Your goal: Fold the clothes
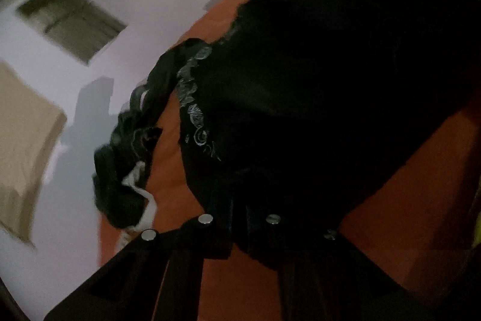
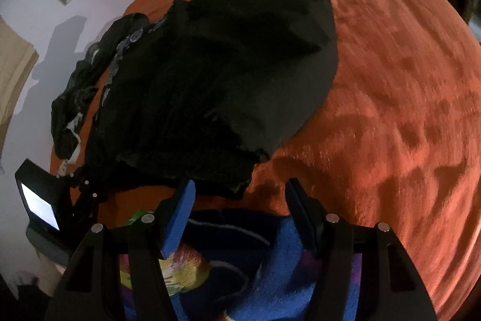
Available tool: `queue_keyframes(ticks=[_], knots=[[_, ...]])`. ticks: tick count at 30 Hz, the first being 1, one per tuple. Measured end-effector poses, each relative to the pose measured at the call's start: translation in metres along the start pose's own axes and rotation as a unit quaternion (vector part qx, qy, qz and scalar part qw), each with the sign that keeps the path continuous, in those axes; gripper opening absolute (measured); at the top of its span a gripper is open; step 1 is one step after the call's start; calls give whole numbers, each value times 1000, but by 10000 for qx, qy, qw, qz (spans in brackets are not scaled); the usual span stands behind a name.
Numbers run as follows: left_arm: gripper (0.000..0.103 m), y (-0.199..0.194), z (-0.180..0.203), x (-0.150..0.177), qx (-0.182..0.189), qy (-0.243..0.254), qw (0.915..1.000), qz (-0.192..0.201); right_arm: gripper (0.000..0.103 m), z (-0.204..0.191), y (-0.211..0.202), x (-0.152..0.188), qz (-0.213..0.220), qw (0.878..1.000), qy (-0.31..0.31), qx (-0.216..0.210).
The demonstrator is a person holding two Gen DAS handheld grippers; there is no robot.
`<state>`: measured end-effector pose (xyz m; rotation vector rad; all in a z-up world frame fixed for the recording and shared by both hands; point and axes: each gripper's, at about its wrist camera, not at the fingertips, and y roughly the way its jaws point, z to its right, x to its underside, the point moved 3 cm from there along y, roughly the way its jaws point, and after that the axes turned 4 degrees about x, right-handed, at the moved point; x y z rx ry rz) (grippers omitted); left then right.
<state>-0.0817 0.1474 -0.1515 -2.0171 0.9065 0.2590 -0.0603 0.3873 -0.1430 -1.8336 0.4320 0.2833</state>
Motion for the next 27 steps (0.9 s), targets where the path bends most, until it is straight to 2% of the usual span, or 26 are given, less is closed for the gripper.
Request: queue_keyframes(ticks=[2, 5, 7, 9, 11, 13, 15, 18, 20, 22, 27], knots=[[5, -3, -19, 2, 208, -617, 9979, 65, 62, 0, -2, 1, -15, 10000, 84, 46], [5, -7, -49, 6, 542, -1573, 9859, 157, 62, 1, -5, 2, -38, 9997, 210, 115], [5, -1, -67, 18, 857, -2276, 9700, 15, 62, -4, -8, 4, -48, 9996, 214, 172], [5, 1, -78, 35, 1138, -2947, 9487, -103, 62, -12, -12, 6, -37, 9995, 153, 270], [6, 0, -94, 54, 1281, -3688, 9206, -86, 62, -22, -19, 7, 35, 9994, 26, 346], [6, 3, -107, 76, 1469, -4434, 8841, -118, 62, -32, -27, 7, 125, 9991, -57, 393], [6, 6, -120, 98, 1648, -5148, 8412, -153, 62, -40, -34, 7, 200, 9989, -109, 412], [6, 33, -124, 134, 2097, -5953, 7731, -624, 62, -51, -44, 6, 280, 9988, -150, 386], [6, 42, -122, 146, 2250, -6136, 7526, -802, 62, -58, -49, 6, 333, 9983, -252, 403], [6, 39, -120, 141, 2202, -5992, 7653, -819, 62, -63, -53, 6, 368, 9977, -369, 443], [8, 31, -117, 123, 1863, -5414, 8154, -857, 62, -74, -54, 7, 359, 9968, -532, 467]])
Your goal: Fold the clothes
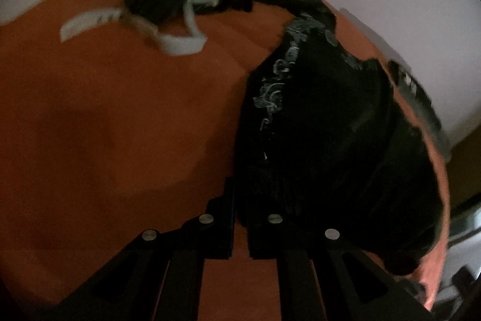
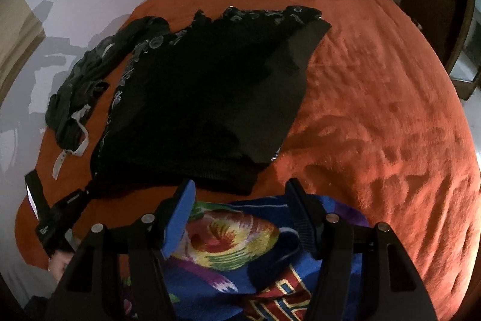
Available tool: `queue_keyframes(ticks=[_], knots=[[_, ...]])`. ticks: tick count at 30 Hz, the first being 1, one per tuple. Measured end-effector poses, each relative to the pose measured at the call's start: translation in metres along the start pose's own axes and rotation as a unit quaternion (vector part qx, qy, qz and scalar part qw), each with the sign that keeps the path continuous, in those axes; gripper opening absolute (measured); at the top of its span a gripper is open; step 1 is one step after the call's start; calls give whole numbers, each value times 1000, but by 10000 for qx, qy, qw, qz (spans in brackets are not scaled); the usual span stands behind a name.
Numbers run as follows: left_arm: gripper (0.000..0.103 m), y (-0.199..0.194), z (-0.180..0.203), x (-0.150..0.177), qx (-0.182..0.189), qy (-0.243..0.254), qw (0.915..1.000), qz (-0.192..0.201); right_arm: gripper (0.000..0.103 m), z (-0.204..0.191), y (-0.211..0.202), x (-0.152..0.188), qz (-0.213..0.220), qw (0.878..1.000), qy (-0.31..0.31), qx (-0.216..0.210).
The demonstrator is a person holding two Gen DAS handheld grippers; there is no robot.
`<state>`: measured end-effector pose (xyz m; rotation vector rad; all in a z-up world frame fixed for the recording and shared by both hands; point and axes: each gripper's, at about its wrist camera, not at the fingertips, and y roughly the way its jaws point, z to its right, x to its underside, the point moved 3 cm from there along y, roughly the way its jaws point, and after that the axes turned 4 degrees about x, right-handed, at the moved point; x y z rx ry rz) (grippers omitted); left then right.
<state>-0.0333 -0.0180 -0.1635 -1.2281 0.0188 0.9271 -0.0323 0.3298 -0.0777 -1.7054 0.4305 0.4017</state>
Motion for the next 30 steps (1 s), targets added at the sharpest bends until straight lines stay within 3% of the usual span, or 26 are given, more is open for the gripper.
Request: queue_keyframes(ticks=[3, 11, 16, 24, 28, 29, 30], knots=[[10, -3, 12, -1, -266, 427, 9987, 54, 62, -2, 3, 4, -55, 9999, -104, 106], [12, 6, 24, -2, -569, 940, 9939, -126, 62, 1, 7, 18, -129, 9968, -417, 669], [10, 1, 23, -4, -411, 806, 9959, 16, 62, 2, 9, 27, -176, 9927, -612, 1020], [9, 4, 20, -11, -402, 600, 9974, 36, 62, -29, 41, 24, -406, 9893, -1196, 725], [9, 4, 18, -14, -308, 537, 9981, 74, 66, -38, 101, 15, -1144, 9757, -1318, 1325], [9, 4, 17, -15, -303, 507, 9982, 66, 62, -35, 113, 11, -1235, 9740, -1222, 1454], [9, 5, 15, -15, -323, 487, 9983, 52, 52, -28, 118, 5, -1187, 9758, -995, 1545]])
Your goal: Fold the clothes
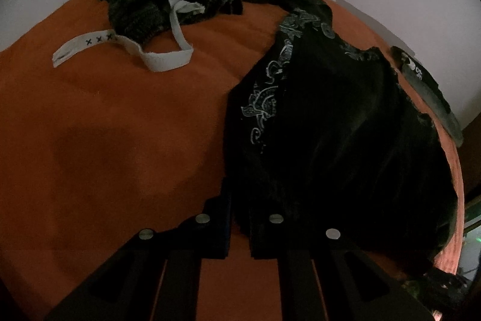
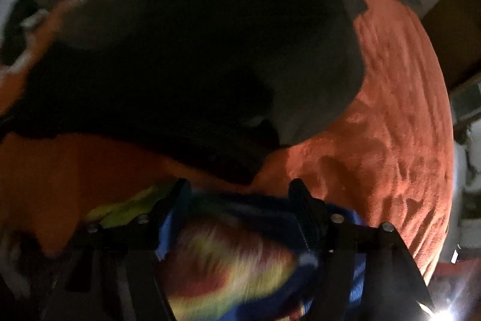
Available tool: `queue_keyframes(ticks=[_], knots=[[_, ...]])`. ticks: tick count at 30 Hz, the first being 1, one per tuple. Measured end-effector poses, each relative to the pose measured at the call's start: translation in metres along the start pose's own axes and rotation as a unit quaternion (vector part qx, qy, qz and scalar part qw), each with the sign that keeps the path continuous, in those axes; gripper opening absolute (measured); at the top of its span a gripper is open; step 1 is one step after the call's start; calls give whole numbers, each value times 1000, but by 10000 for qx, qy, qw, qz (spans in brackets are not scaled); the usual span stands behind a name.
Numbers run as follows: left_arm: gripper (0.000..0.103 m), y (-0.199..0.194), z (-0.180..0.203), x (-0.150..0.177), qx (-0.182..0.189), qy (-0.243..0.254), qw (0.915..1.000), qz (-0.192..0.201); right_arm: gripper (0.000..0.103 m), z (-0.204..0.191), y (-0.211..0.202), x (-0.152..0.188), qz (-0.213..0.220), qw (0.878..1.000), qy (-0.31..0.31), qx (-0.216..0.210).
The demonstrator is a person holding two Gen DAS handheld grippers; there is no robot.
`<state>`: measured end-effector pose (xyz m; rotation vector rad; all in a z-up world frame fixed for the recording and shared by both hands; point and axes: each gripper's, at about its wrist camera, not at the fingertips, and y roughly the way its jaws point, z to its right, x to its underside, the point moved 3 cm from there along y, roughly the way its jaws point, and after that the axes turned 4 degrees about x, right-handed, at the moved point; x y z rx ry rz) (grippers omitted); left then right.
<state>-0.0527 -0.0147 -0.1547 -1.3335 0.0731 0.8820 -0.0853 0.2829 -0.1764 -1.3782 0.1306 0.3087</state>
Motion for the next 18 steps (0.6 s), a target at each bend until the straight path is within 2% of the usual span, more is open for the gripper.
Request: queue_keyframes(ticks=[1, 2, 3, 4, 6, 7, 9, 12, 14, 18], knots=[[9, 1, -2, 0, 41, -52, 10000, -51, 14, 12, -2, -3, 111, 9989, 417, -203], [9, 3, -3, 1, 89, -108, 9998, -105, 6, 25, -6, -4, 243, 9947, 874, -486], [9, 4, -5, 1, 137, -163, 9996, -159, 6, 37, -12, -2, 402, 9881, 1293, -735], [9, 6, -4, 3, 245, -207, 9992, -245, 6, 46, -22, 4, 591, 9829, 1542, -812], [9, 6, 3, 8, 307, -131, 9988, -365, 6, 57, -42, 20, 972, 9753, 1829, -764], [9, 3, 7, 10, 192, -15, 9992, -341, 6, 56, -46, 28, 1018, 9759, 1802, -693], [9, -4, 15, 15, -60, 225, 9993, -277, 4, 50, -35, 39, 660, 9814, 1639, -749], [9, -7, 7, 16, -61, 114, 9992, -385, 2, 58, -25, 51, 368, 9761, 1920, -954], [9, -9, 2, 17, -54, 30, 9989, -462, 1, 66, -23, 57, 287, 9750, 2011, -902], [13, -11, -8, 17, 39, -148, 9981, -593, 1, 81, -20, 61, 239, 9618, 2319, -1433]])
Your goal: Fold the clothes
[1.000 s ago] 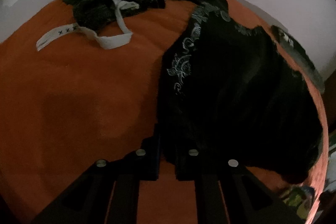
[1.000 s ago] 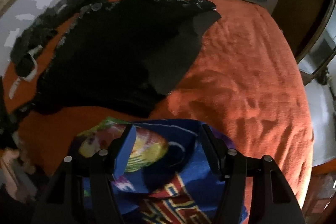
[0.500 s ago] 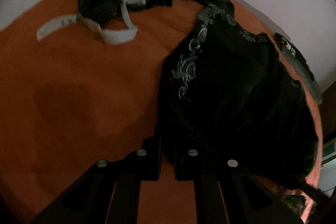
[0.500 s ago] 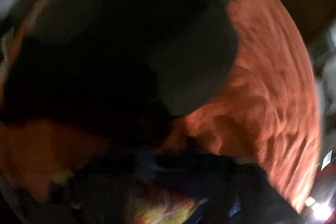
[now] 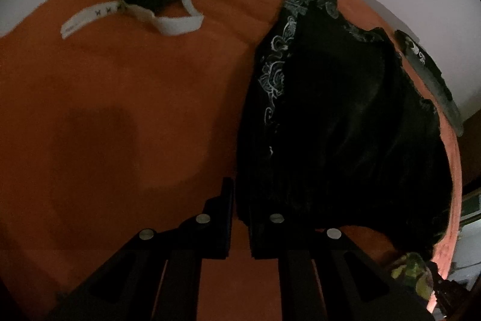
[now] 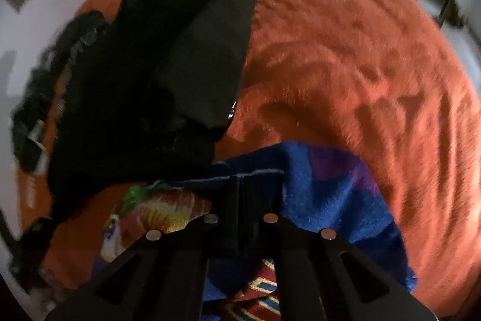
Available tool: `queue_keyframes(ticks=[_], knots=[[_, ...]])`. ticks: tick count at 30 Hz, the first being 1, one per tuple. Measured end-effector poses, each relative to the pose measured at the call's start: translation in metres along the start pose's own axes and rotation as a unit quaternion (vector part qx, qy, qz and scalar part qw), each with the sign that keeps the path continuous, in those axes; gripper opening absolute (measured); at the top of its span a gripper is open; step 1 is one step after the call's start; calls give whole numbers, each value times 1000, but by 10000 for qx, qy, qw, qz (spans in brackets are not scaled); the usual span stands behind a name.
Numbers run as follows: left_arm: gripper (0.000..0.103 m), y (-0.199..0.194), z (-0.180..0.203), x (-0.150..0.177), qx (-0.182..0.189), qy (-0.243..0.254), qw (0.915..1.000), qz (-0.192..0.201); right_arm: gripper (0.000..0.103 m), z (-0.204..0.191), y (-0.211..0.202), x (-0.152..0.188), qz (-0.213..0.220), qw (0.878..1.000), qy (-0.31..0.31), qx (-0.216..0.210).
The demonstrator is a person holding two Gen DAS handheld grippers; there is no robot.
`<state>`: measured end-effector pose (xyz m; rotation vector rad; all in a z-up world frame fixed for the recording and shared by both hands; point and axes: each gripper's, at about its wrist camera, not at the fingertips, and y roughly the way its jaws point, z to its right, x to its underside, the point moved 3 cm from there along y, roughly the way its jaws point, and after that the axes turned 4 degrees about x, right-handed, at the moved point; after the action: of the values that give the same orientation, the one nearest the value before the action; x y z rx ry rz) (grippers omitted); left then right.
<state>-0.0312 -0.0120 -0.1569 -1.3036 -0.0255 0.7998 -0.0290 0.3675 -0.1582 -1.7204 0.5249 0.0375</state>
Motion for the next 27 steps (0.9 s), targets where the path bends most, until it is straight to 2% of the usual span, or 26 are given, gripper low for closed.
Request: queue_keyframes(ticks=[3, 4, 6, 8, 10, 16, 21, 22, 23, 25, 27], knots=[[17, -11, -5, -2, 248, -159, 9996, -48, 2, 6, -8, -12, 63, 9989, 214, -408], [23, -14, -9, -5, 289, -235, 9992, -109, 3, 4, -10, -16, 99, 9983, 232, -524], [27, -22, -16, -9, 372, -387, 9983, -231, 9, -2, -15, -24, 165, 9969, 259, -721], [28, -30, -24, -14, 454, -540, 9969, -354, 21, -7, -19, -29, 220, 9957, 271, -861], [28, -38, -32, -19, 536, -692, 9950, -476, 25, -11, -20, -32, 269, 9950, 244, -928], [28, -61, -54, -34, 780, -1145, 9868, -840, 25, -16, -16, -33, 221, 9940, 198, -1056], [30, -30, -29, -38, 707, -641, 9897, -1068, 26, -9, -11, -43, 244, 9946, 235, -977], [35, -23, -24, -38, 691, -536, 9899, -1113, 33, -8, -8, -50, 224, 9944, 261, -999], [43, -17, -19, -39, 675, -431, 9900, -1158, 51, -6, -5, -57, 203, 9941, 287, -1021], [47, -4, -9, -41, 643, -222, 9899, -1247, 68, -5, 7, -68, 105, 9937, 390, -1048], [47, 9, 1, -42, 610, -12, 9892, -1335, 68, -3, 21, -78, -1, 9930, 500, -1072]])
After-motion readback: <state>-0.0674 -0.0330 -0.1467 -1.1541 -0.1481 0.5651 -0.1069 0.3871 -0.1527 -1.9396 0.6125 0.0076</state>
